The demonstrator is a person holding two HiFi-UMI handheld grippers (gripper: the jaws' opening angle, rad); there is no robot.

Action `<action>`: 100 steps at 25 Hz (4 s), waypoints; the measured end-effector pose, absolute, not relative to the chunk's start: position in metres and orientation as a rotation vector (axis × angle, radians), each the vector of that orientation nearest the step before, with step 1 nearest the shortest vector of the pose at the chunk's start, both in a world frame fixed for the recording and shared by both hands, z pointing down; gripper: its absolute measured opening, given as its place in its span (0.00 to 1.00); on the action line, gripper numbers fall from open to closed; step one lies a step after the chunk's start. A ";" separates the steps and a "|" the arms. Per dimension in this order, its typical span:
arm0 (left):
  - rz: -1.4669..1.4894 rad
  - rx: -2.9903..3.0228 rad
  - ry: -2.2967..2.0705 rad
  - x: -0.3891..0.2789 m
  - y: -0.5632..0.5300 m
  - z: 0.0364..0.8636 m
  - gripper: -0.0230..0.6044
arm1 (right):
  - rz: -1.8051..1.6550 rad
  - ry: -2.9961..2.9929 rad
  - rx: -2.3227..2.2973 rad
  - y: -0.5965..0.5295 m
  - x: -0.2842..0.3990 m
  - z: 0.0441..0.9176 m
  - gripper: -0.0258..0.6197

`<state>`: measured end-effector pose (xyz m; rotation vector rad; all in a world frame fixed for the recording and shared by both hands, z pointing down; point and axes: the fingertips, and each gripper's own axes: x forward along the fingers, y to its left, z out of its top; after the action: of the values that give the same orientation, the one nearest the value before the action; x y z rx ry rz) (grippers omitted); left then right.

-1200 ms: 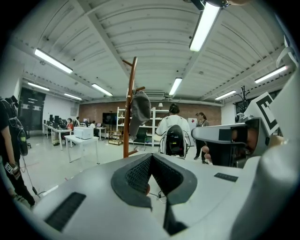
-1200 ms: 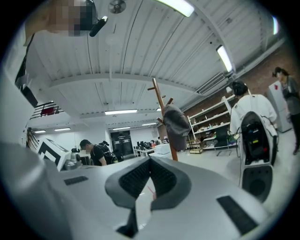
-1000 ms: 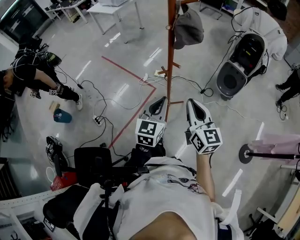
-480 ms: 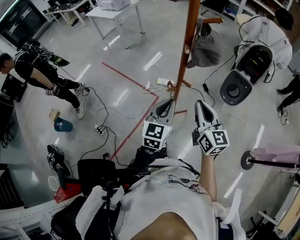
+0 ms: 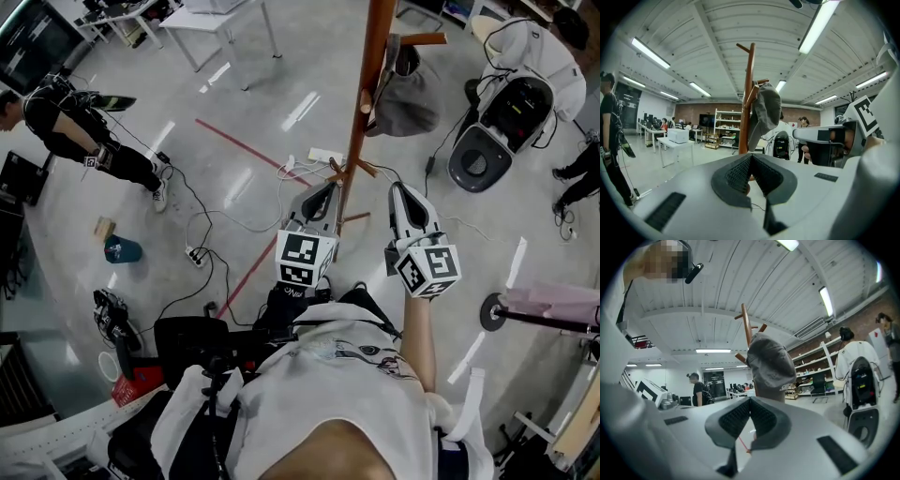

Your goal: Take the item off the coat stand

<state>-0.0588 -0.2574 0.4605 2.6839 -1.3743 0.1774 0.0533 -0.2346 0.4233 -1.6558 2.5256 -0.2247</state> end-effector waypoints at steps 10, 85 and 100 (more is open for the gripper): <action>0.164 2.700 -1.433 -0.037 -0.279 0.440 0.04 | 0.063 2.460 -1.690 -0.263 0.110 0.357 0.05; 0.050 2.687 -1.569 -0.030 -0.268 0.405 0.04 | 0.037 2.333 -1.790 -0.213 0.139 0.400 0.11; 0.057 2.681 -1.565 -0.030 -0.265 0.409 0.04 | 0.031 2.335 -1.809 -0.211 0.141 0.404 0.11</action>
<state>-0.0298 -0.2648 0.4091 2.6807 -1.5652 0.0570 0.1412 -0.2107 0.4044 -1.8094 2.3346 0.0312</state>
